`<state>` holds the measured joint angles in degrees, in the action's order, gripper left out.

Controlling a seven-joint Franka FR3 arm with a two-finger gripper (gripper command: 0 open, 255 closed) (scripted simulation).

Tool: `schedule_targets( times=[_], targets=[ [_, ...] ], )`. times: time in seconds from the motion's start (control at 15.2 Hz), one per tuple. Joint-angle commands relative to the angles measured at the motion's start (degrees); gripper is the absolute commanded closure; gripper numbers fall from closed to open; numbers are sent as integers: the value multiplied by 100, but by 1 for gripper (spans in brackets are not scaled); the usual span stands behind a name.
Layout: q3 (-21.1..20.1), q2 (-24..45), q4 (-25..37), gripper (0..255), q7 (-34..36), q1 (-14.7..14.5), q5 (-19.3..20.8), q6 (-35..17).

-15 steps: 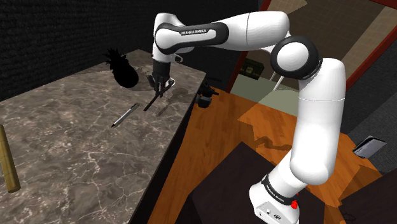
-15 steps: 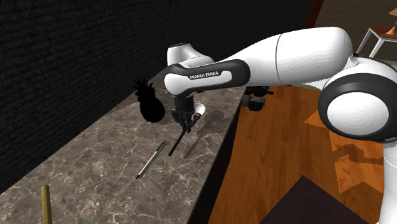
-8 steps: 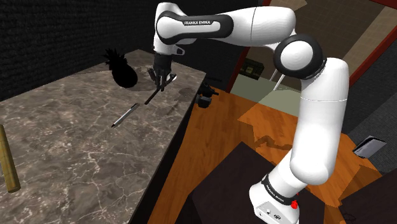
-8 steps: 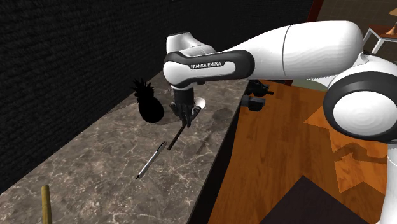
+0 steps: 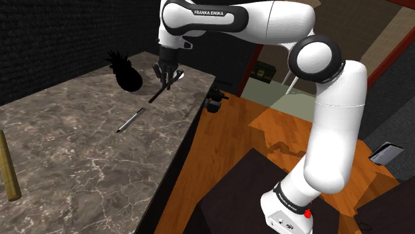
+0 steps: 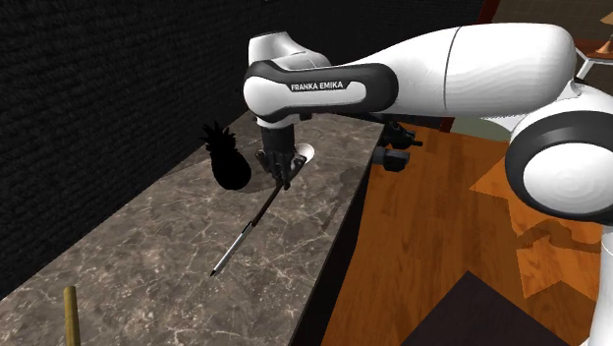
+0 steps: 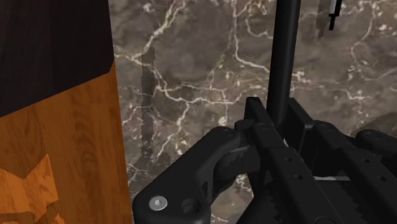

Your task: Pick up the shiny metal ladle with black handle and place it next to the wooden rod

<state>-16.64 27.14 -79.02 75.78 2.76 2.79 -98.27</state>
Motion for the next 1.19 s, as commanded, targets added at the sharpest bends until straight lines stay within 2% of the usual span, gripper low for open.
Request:
schedule_targets(
  times=[0.0, 0.59, 1.12],
  targets=[
    [-57, 1, 30, 255, 196, -144, 2, 22],
    [-328, 201, 278, 255, 1239, -959, 69, 14],
    [-486, 801, 1177, 255, 2152, -1832, 249, 257]
  ],
)
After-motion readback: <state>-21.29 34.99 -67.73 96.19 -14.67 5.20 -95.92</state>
